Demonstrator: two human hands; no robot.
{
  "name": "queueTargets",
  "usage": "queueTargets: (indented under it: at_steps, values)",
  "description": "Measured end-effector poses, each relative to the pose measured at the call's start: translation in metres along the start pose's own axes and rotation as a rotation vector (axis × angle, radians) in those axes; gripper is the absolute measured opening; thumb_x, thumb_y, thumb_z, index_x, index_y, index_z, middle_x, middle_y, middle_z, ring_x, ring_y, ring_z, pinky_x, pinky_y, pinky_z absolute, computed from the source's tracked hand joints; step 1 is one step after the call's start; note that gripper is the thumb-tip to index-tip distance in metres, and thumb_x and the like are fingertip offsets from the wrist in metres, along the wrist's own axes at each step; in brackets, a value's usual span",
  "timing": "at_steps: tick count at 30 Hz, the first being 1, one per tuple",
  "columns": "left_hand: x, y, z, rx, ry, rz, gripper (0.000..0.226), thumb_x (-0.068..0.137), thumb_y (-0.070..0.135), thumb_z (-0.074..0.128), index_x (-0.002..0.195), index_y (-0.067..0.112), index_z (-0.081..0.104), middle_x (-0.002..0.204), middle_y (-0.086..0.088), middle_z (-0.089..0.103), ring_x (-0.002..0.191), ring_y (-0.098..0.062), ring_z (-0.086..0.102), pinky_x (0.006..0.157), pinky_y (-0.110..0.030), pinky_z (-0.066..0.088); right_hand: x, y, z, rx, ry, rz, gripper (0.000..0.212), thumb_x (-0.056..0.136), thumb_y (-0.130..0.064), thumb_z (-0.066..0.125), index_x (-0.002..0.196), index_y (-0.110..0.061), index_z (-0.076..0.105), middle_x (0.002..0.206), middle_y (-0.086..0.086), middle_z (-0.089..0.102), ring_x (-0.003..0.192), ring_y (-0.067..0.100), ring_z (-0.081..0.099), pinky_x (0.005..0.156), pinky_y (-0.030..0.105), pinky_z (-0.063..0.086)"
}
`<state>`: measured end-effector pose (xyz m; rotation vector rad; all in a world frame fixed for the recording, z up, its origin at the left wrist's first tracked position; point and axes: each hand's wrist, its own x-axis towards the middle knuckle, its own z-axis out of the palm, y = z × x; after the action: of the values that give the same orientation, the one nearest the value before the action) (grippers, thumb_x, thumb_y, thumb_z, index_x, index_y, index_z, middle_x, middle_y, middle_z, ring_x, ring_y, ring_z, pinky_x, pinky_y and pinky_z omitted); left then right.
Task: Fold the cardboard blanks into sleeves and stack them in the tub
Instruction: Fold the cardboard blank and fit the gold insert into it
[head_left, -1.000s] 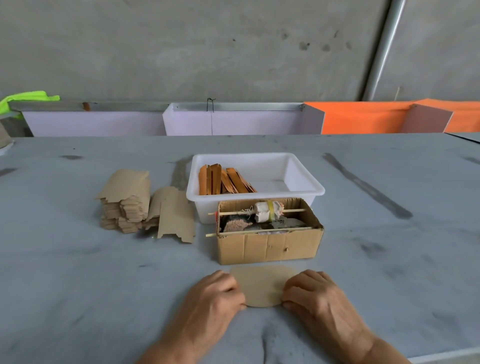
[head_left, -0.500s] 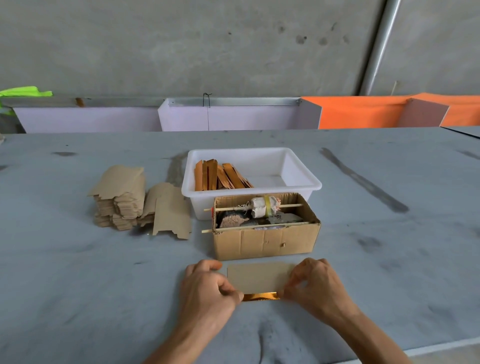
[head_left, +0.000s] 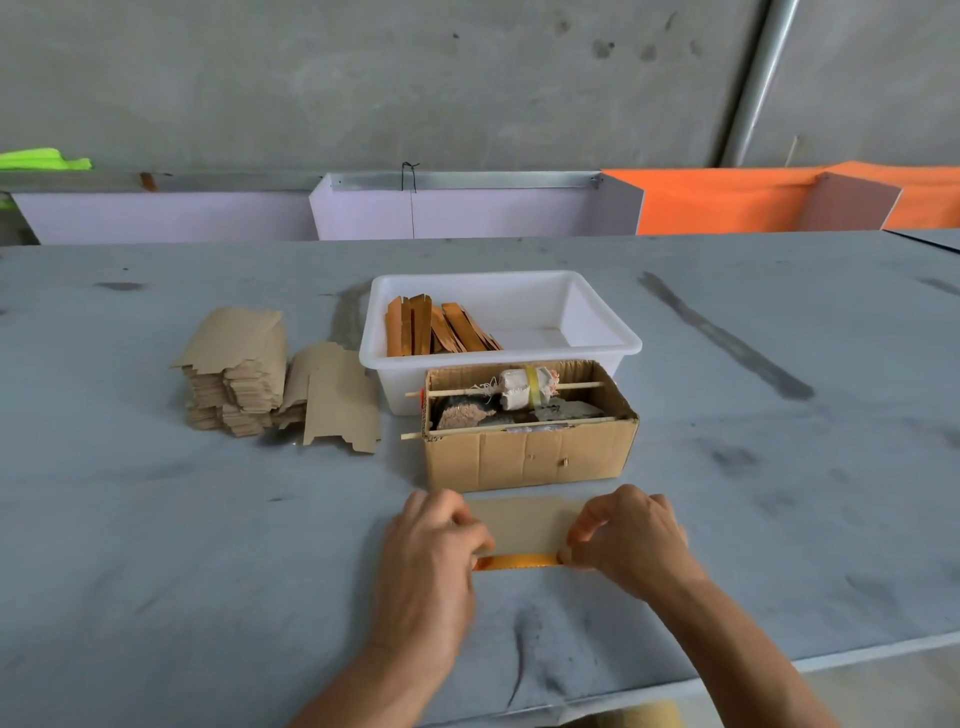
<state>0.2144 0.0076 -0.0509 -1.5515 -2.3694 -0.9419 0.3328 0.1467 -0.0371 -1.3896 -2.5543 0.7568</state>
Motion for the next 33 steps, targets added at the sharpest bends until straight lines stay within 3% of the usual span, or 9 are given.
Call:
queueTargets:
  at_steps: [3,6,10,14,20,23,26,29,33]
  values:
    - [-0.006,0.012,-0.002,0.142,-0.023,0.209,0.023,0.066,0.011,0.049,0.052,0.017,0.066,0.061,0.004,0.053,0.067,-0.014,0.050,0.049,-0.026,0.044,-0.002,0.000,0.001,0.006,0.020,-0.014,0.029,0.074,-0.030,0.076,0.056,-0.040,0.055,0.095,-0.010,0.055,0.098,0.014,0.033,0.078,0.028,0.035]
    - [-0.012,0.013,-0.002,0.235,-0.091,0.261,0.033,0.063,0.008,0.035,0.050,0.016,0.063,0.058,0.003,0.054,0.059,-0.016,0.056,0.047,-0.023,0.044,-0.015,-0.002,0.005,-0.036,0.142,-0.056,0.007,0.077,-0.030,0.074,0.073,-0.035,0.070,0.099,-0.008,0.058,0.104,0.018,0.041,0.076,0.028,0.032]
    - [-0.013,0.014,-0.002,0.261,-0.079,0.253,0.030,0.067,0.010,0.040,0.051,0.017,0.065,0.059,0.004,0.055,0.058,-0.016,0.056,0.048,-0.022,0.042,-0.034,-0.007,0.019,-0.159,0.474,-0.419,0.019,0.063,-0.003,0.079,0.066,-0.022,0.075,0.078,-0.004,0.065,0.078,0.026,0.057,0.058,0.034,0.040]
    - [-0.014,0.015,-0.003,0.215,-0.092,0.217,0.029,0.068,0.012,0.040,0.050,0.016,0.062,0.060,0.001,0.054,0.057,-0.018,0.056,0.046,-0.022,0.041,-0.046,-0.016,0.031,-0.183,0.444,-0.707,0.027,0.057,-0.005,0.052,0.064,-0.021,0.073,0.068,-0.005,0.063,0.061,0.019,0.059,0.049,0.028,0.047]
    - [-0.018,0.007,-0.008,0.191,-0.227,0.138,0.028,0.075,0.005,0.048,0.067,0.018,0.071,0.073,0.006,0.056,0.068,-0.010,0.058,0.051,-0.022,0.044,-0.046,0.008,0.024,-0.246,0.388,-0.683,0.026,0.045,-0.005,0.060,0.063,-0.018,0.075,0.067,-0.005,0.069,0.053,0.015,0.062,0.051,0.017,0.049]
    - [-0.022,-0.003,-0.004,0.149,-0.289,0.088,0.040,0.082,-0.006,0.044,0.102,0.019,0.069,0.103,0.009,0.052,0.098,-0.007,0.050,0.075,-0.023,0.046,-0.047,0.021,0.018,-0.273,0.394,-0.641,0.036,0.038,0.008,0.072,0.066,-0.015,0.075,0.073,-0.003,0.072,0.057,0.017,0.065,0.052,0.019,0.051]
    - [-0.011,-0.005,-0.006,0.090,-0.259,0.034,0.031,0.088,0.003,0.042,0.101,0.018,0.066,0.103,0.009,0.052,0.097,-0.009,0.051,0.079,-0.026,0.044,-0.041,0.023,0.018,-0.269,0.352,-0.584,0.043,0.026,0.016,0.074,0.057,-0.013,0.069,0.065,-0.002,0.069,0.053,0.021,0.061,0.044,0.023,0.049]
    - [0.007,-0.005,-0.004,0.051,-0.146,-0.035,0.020,0.095,0.019,0.047,0.103,0.018,0.065,0.101,0.007,0.055,0.094,-0.012,0.053,0.078,-0.026,0.043,-0.038,0.021,0.017,-0.232,0.332,-0.572,0.039,0.033,0.019,0.073,0.053,-0.014,0.067,0.059,-0.004,0.066,0.053,0.022,0.059,0.046,0.029,0.050]
    - [0.023,-0.006,0.009,0.191,-0.262,-0.106,0.028,0.094,0.038,0.051,0.115,0.020,0.057,0.111,0.002,0.049,0.107,-0.016,0.045,0.088,-0.027,0.038,-0.040,0.017,0.009,-0.199,0.267,-0.566,0.034,0.039,0.017,0.069,0.051,-0.014,0.063,0.054,-0.004,0.062,0.056,0.022,0.060,0.048,0.033,0.050]
